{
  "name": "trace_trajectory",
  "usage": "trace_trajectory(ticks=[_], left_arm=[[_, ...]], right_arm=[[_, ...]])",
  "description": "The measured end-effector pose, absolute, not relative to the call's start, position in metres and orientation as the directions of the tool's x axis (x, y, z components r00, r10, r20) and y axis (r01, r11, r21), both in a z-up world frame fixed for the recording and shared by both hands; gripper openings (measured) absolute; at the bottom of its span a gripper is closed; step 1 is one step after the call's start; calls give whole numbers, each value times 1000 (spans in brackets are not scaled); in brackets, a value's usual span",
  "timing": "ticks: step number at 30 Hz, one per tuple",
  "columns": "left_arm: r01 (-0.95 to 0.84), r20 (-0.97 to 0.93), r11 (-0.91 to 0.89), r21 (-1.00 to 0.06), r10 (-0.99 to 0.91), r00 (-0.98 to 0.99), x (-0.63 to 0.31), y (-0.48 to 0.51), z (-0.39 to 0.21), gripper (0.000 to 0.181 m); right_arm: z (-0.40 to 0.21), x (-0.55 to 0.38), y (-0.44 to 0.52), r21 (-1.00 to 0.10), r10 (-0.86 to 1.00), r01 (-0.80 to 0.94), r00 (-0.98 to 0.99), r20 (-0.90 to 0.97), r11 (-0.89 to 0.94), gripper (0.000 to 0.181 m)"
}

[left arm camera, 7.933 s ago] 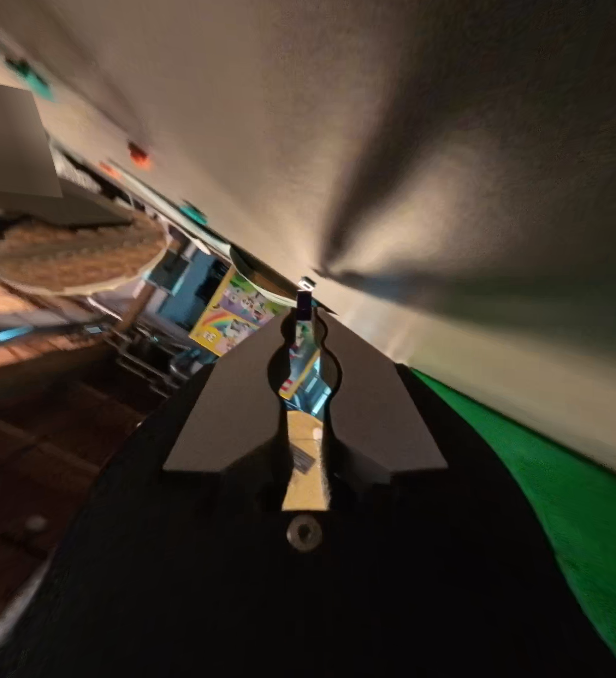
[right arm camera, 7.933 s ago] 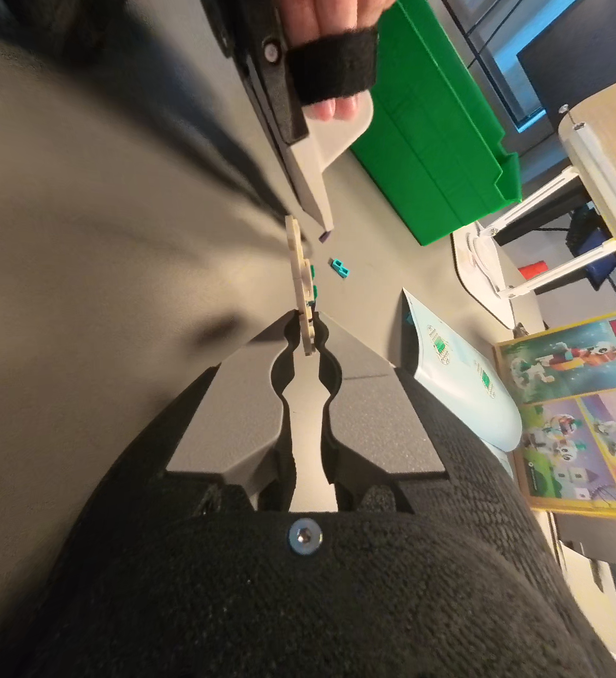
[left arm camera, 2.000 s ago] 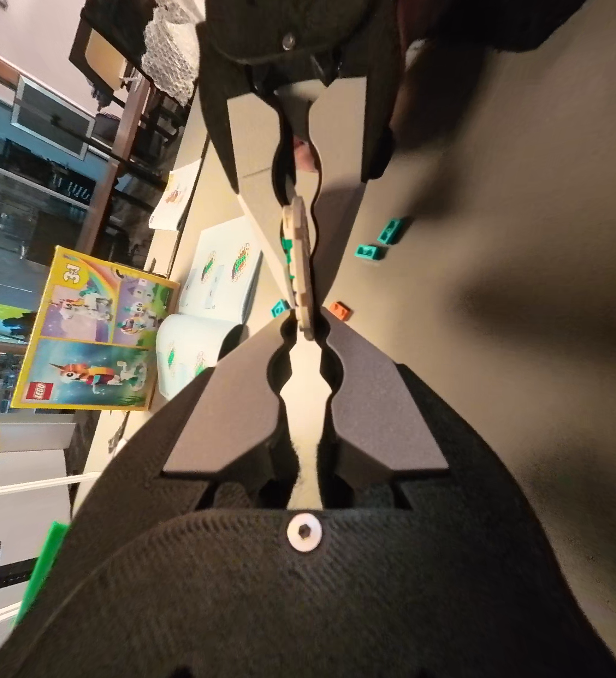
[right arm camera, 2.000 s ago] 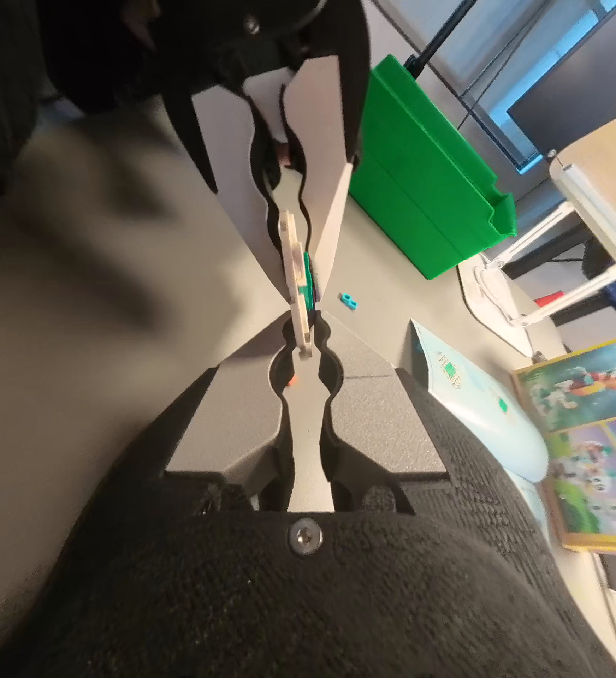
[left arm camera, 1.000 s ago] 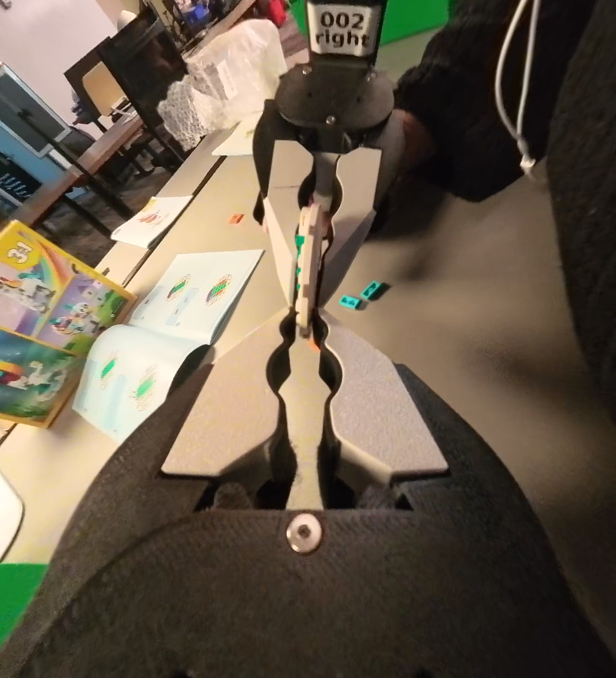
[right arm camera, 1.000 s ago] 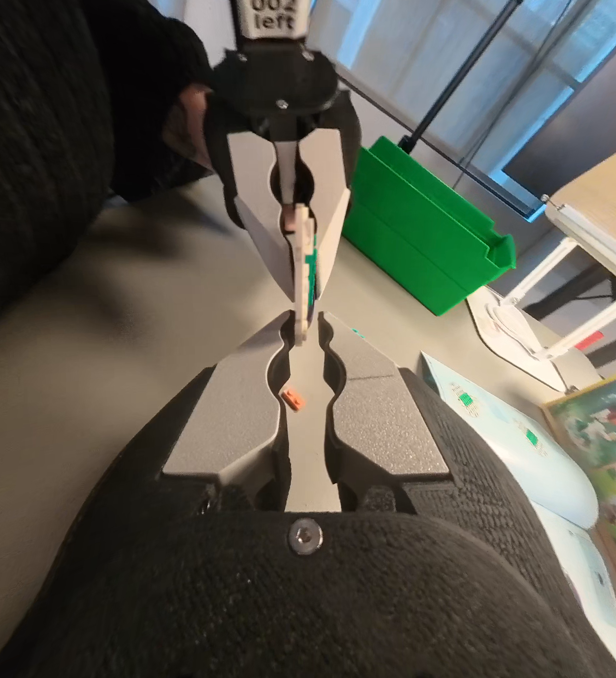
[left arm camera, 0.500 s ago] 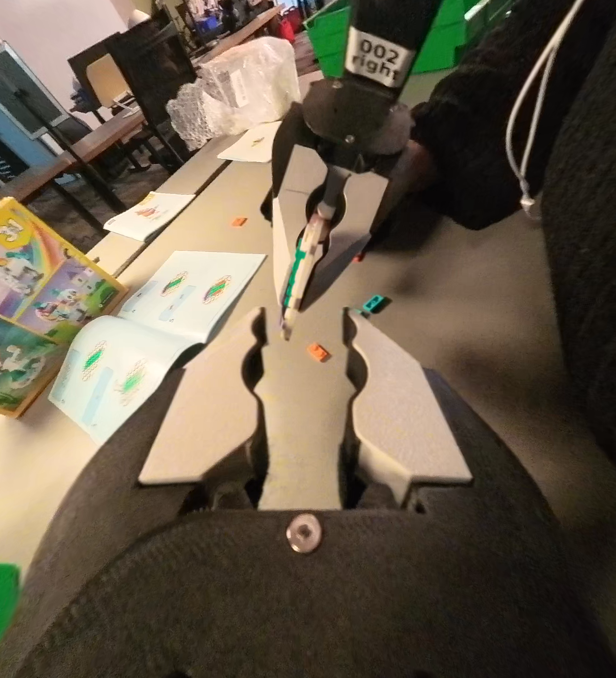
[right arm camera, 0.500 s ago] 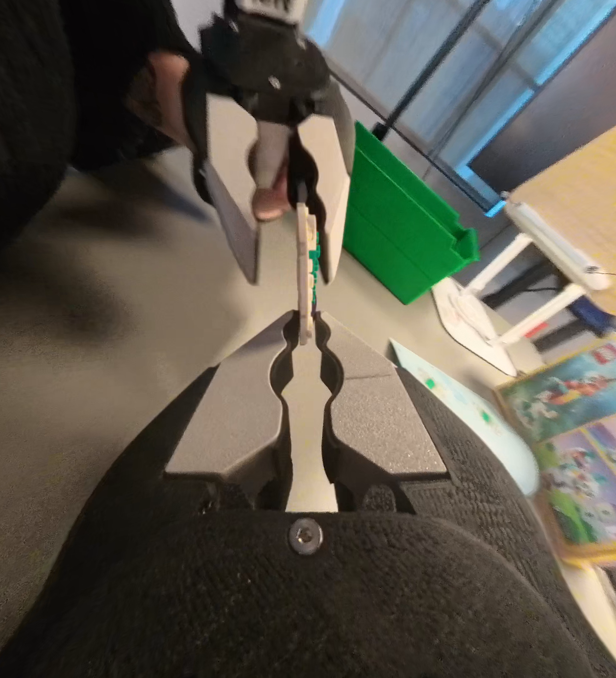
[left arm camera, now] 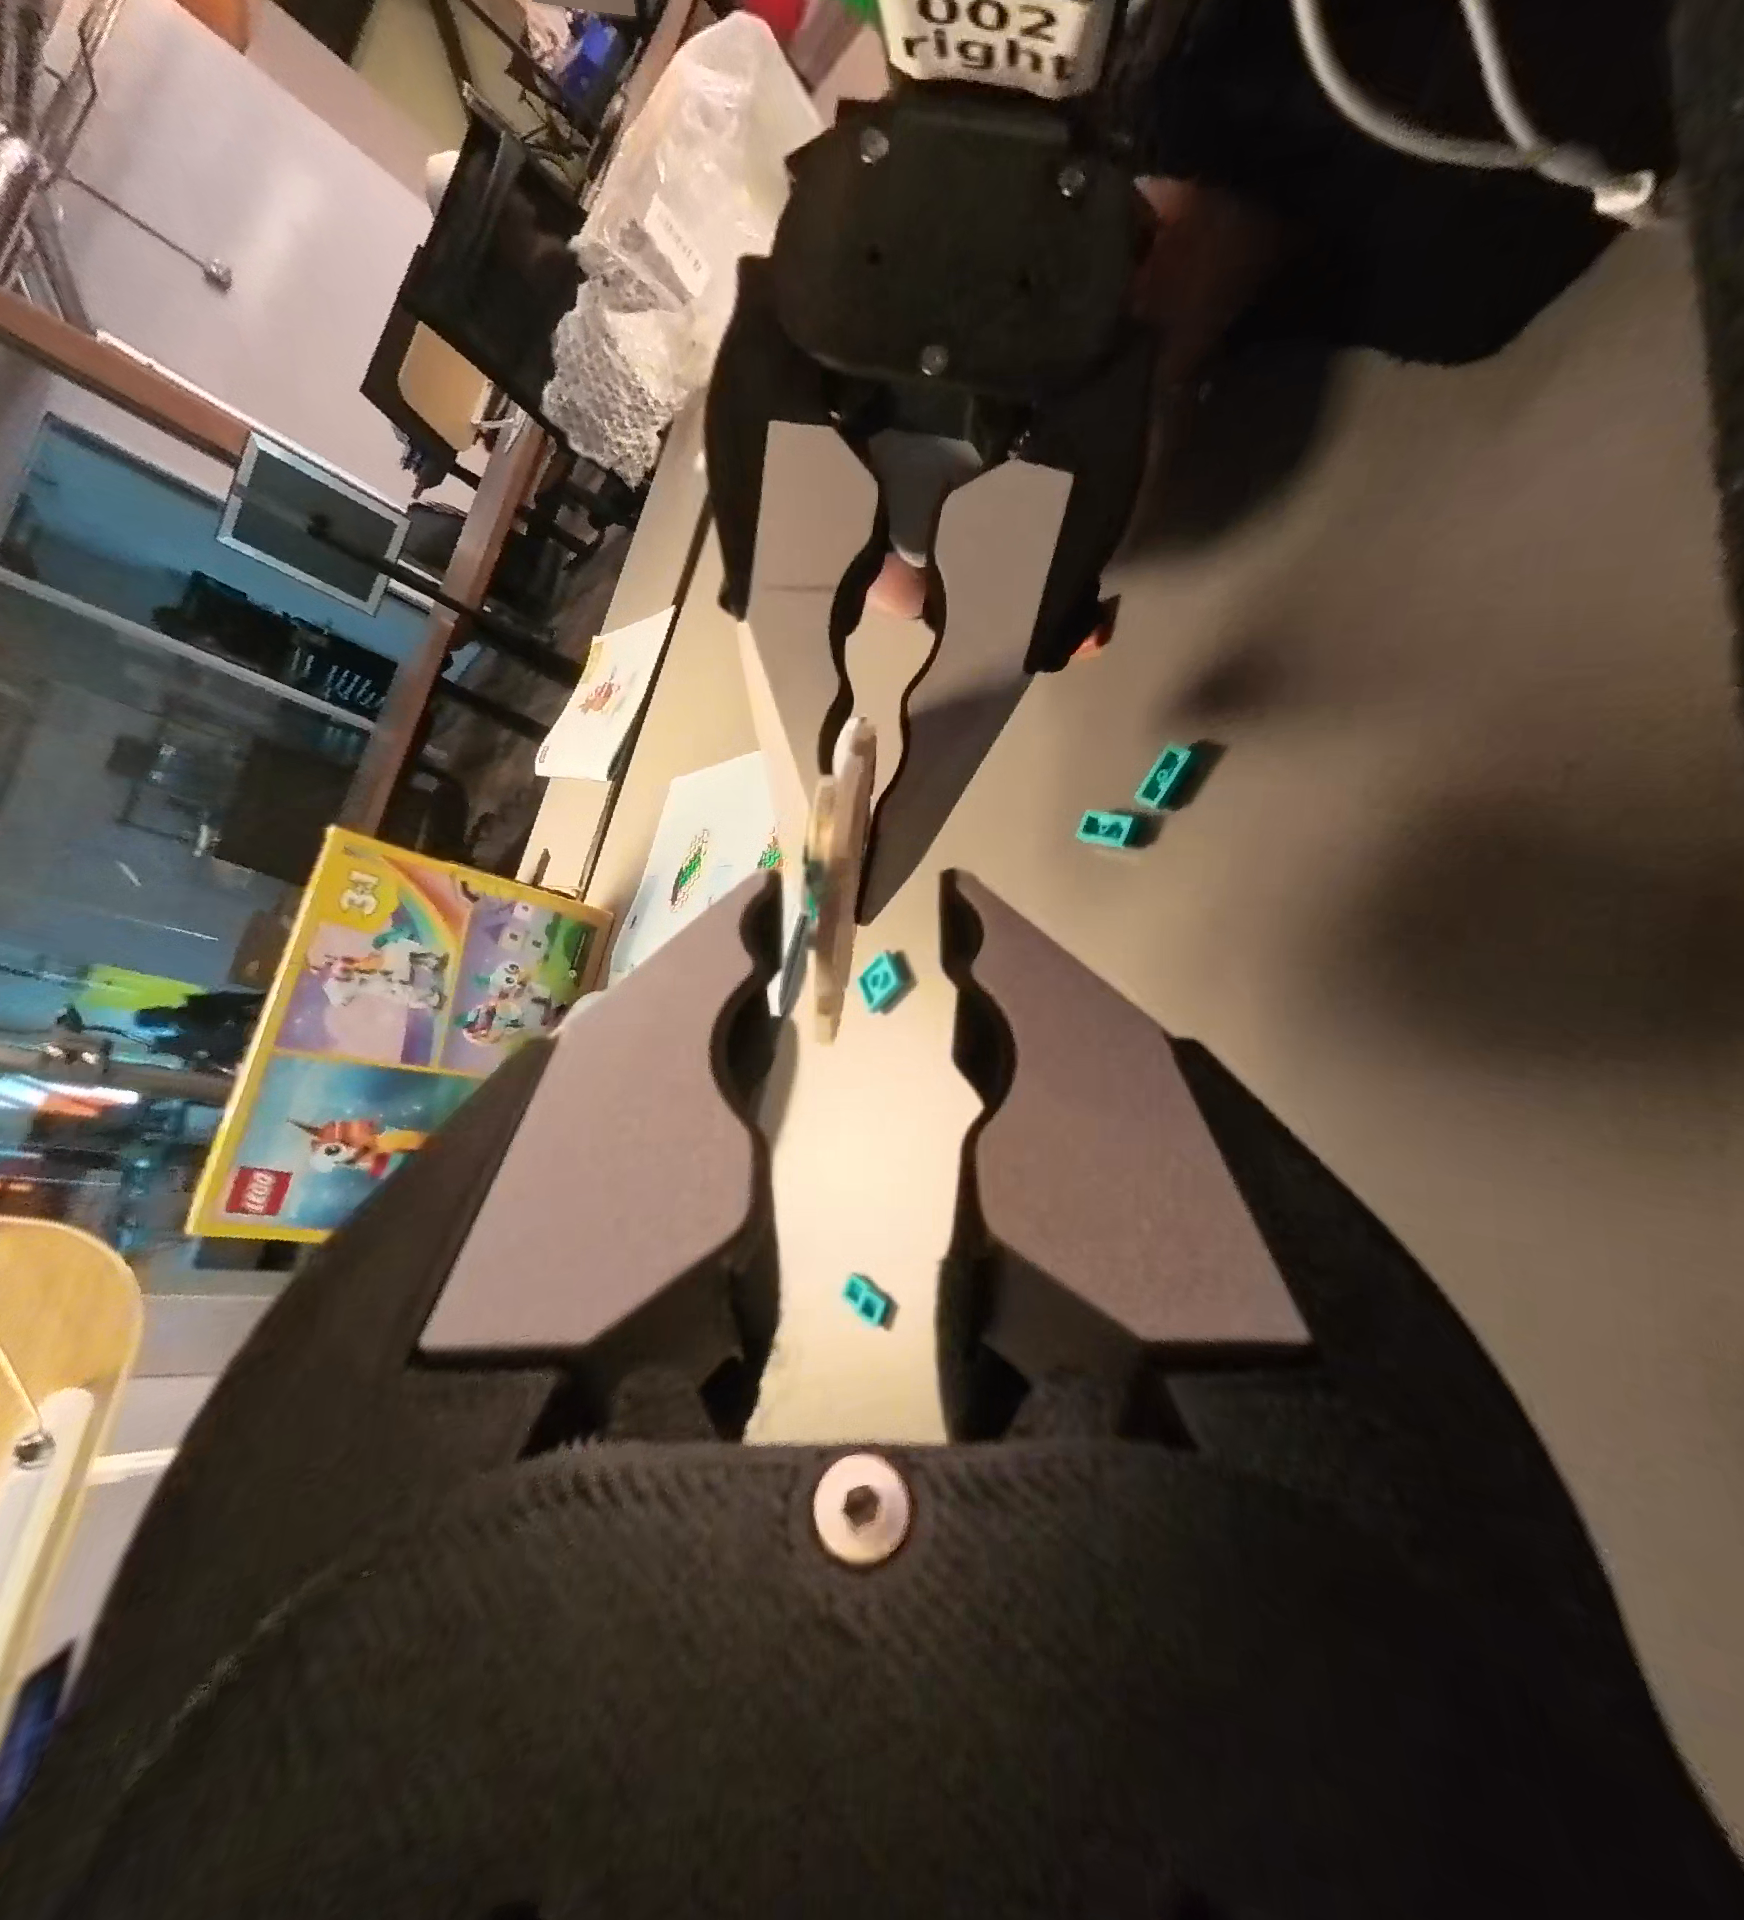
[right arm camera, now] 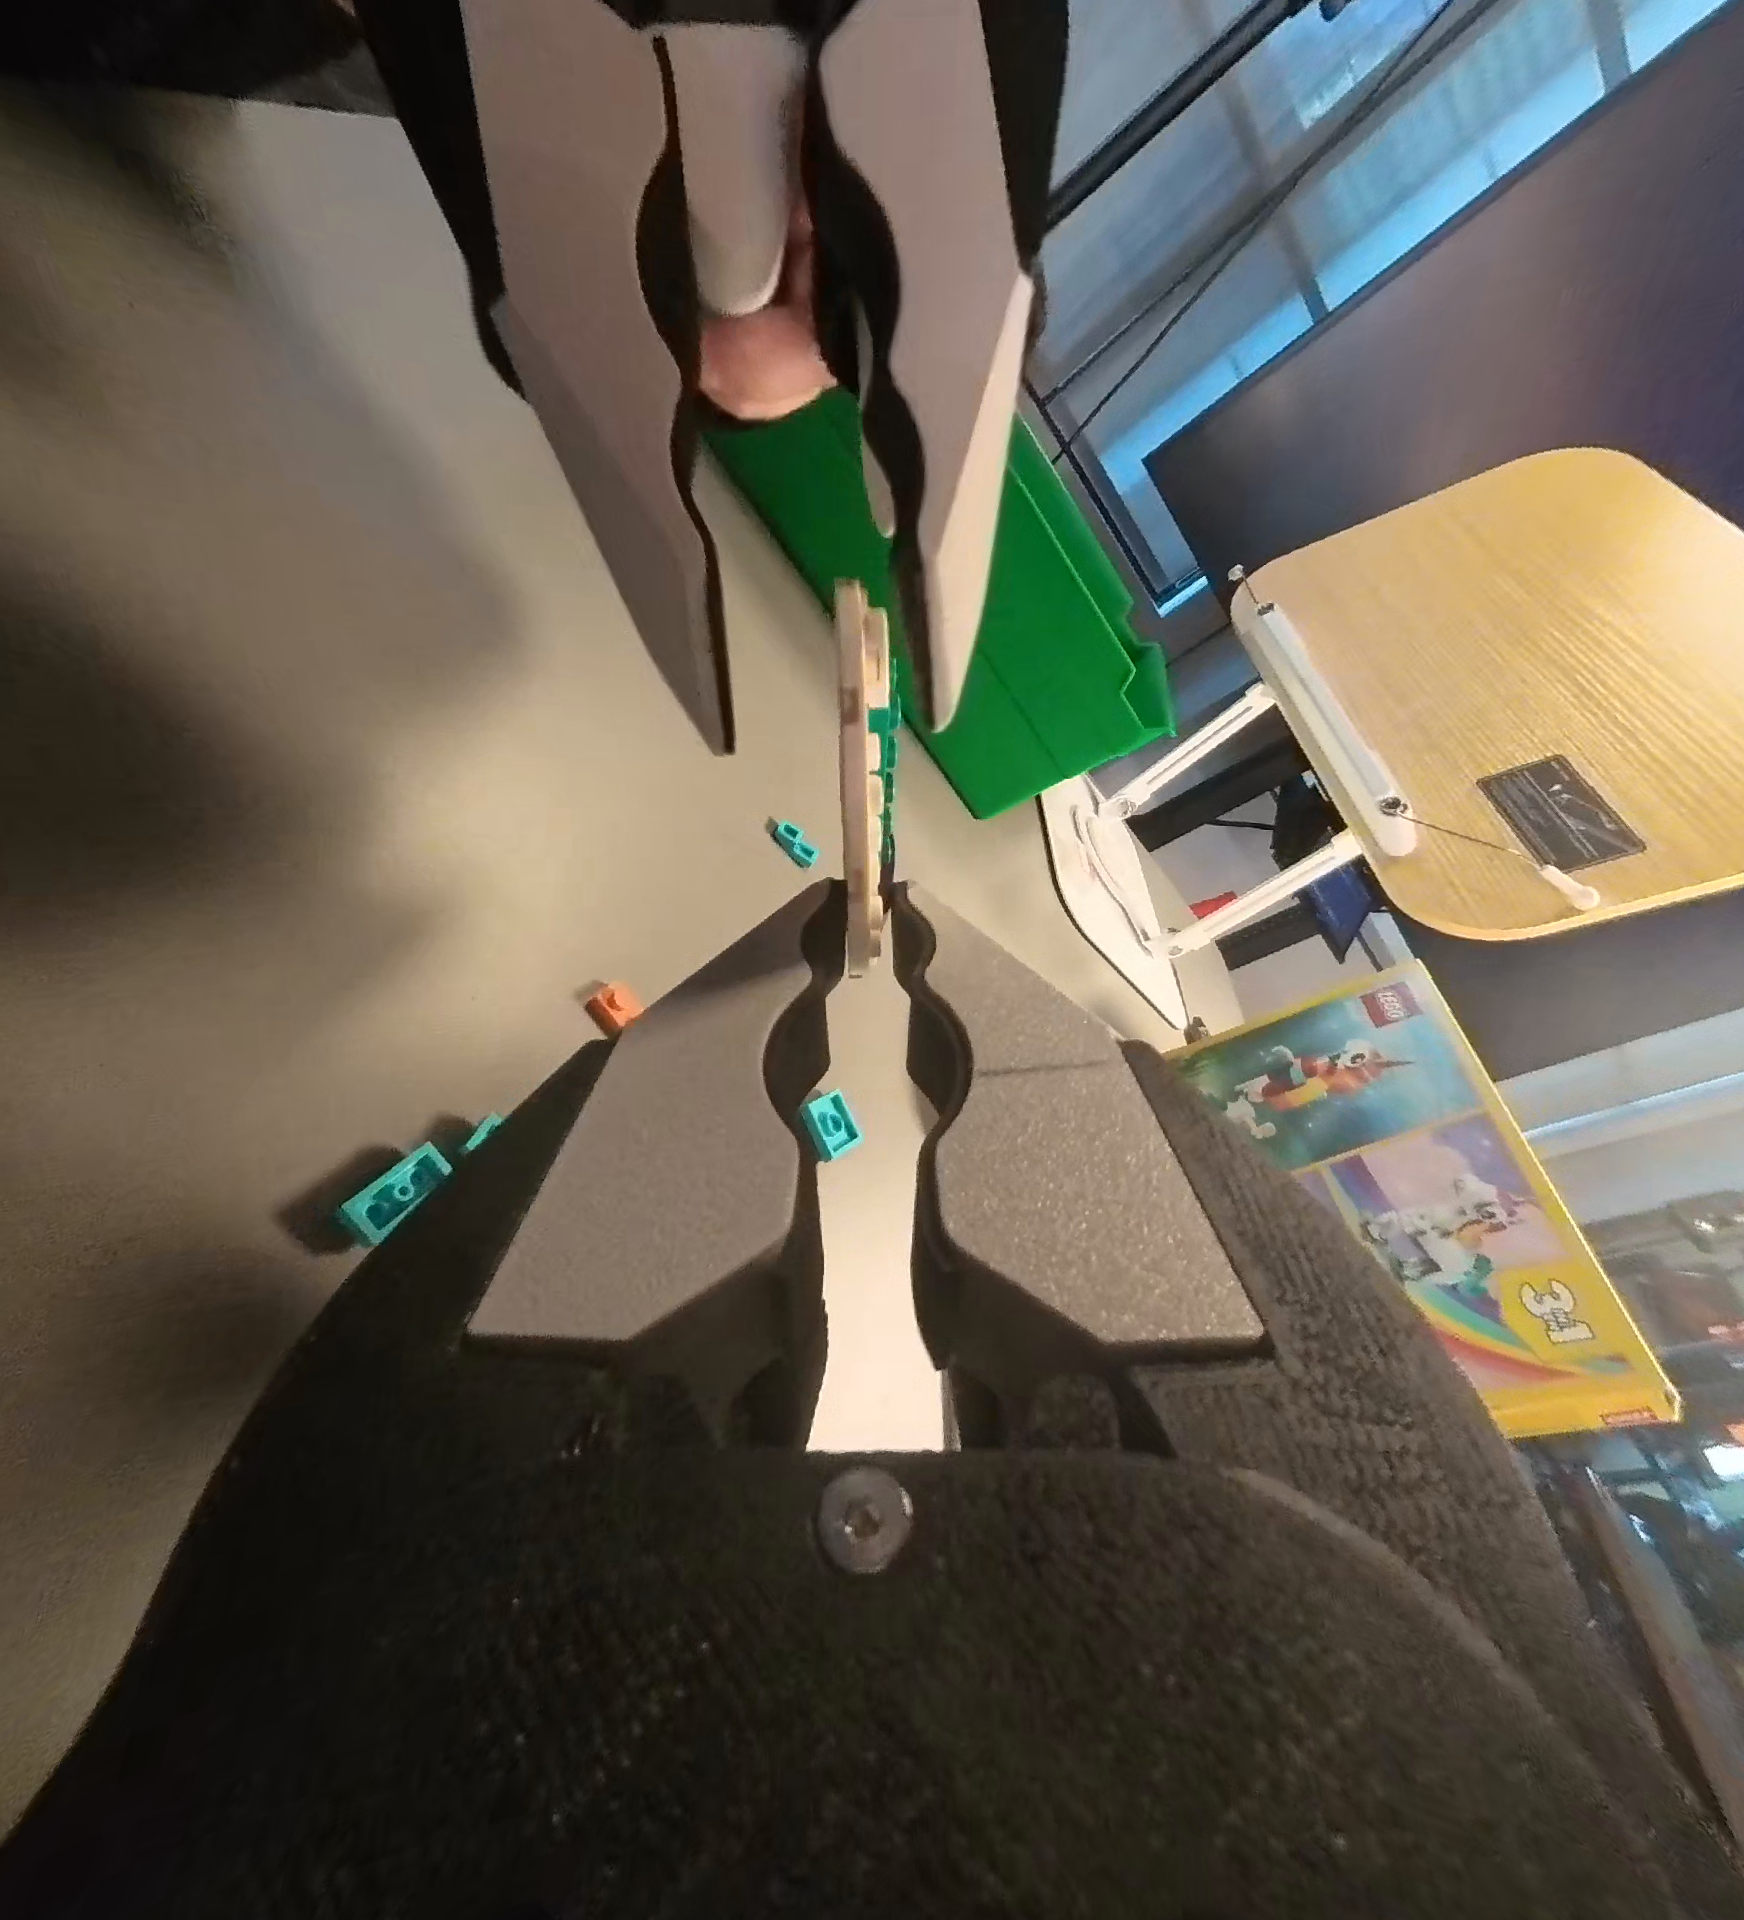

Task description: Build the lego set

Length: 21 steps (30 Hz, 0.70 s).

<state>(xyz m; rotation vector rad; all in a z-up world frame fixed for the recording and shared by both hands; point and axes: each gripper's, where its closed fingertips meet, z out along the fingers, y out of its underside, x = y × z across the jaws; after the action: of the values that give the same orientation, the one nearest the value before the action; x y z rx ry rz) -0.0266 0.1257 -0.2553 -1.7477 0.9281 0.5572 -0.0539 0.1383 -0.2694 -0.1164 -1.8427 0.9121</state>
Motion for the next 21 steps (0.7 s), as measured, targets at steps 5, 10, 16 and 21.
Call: trace_trajectory(ticks=[5,10,16,21], left_arm=[[-876,-810,-146,-461,-334,482,-25,124,-256,7],[-875,-830,-212,-436,-281,482,-41,124,-260,6],[-868,-901,-304,-392,-64,429,-91,115,-259,7],[-848,-910,-342,-405,62,410,-126,114,-268,7]], right_arm=[[-272,-52,134,-612,438,-330,-469,767,718,7],[-276,-52,139,-669,475,-299,-516,713,680,22],[-240,-64,188,-798,706,-267,-373,602,540,31],[-208,-66,265,-827,849,-273,-61,524,491,30]])
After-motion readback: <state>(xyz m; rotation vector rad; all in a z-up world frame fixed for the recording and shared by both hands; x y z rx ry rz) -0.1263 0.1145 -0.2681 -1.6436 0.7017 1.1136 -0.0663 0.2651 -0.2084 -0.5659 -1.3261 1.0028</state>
